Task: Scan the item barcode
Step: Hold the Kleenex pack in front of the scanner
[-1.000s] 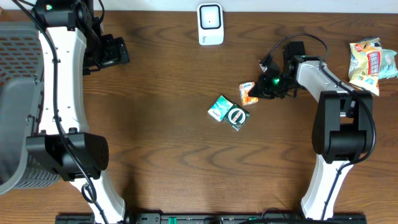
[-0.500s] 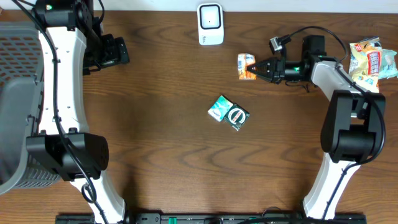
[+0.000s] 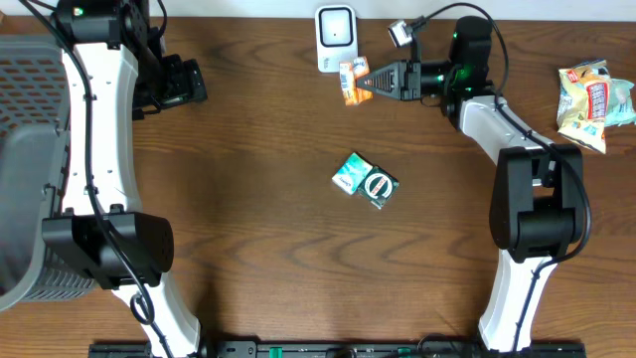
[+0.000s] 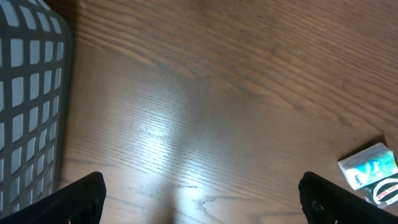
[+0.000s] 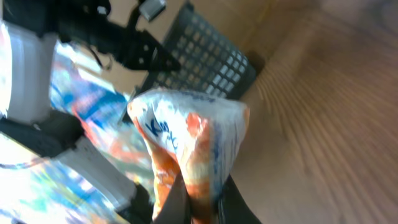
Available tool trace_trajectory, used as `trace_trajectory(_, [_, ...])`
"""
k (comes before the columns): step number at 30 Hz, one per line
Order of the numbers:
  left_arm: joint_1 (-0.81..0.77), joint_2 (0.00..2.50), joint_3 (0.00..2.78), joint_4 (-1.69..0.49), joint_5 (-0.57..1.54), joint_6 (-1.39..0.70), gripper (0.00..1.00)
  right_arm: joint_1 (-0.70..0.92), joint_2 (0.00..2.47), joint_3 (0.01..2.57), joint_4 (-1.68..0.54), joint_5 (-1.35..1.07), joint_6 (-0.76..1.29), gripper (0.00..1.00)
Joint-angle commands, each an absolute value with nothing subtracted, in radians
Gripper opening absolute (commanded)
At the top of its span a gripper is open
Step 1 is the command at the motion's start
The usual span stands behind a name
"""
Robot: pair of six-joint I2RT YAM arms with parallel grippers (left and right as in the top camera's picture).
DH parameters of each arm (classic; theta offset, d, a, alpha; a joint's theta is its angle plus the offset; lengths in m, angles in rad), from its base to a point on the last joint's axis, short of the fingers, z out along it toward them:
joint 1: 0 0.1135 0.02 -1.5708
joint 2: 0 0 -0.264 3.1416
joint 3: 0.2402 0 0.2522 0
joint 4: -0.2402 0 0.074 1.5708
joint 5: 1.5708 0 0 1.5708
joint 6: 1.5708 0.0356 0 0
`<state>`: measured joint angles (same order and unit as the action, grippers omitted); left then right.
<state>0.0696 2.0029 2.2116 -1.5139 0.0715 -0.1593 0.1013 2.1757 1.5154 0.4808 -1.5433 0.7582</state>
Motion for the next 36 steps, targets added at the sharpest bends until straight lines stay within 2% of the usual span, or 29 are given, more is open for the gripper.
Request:
trace_trajectory(1, [0.073,2.009,2.215,-1.517,0.062,-0.153,0.98,0.105,2.167,1.524,0.607,-1.562,1.067,0.01])
trace_trajectory(15, [0.073,2.009,2.215,-1.517,0.063,-0.153,0.98,0.044,2.167,1.524,0.614,-1.562,1.084,0.01])
trace_trajectory(32, [0.073,2.009,2.215,-1.517,0.063,-0.153,0.98,0.064,2.167,1.524,0.614,-1.562,1.075,0.01])
trace_trajectory(36, [0.073,2.009,2.215,-1.517,0.063,-0.153,0.98,0.084,2.167,1.524,0.614,-1.555,1.014,0.01])
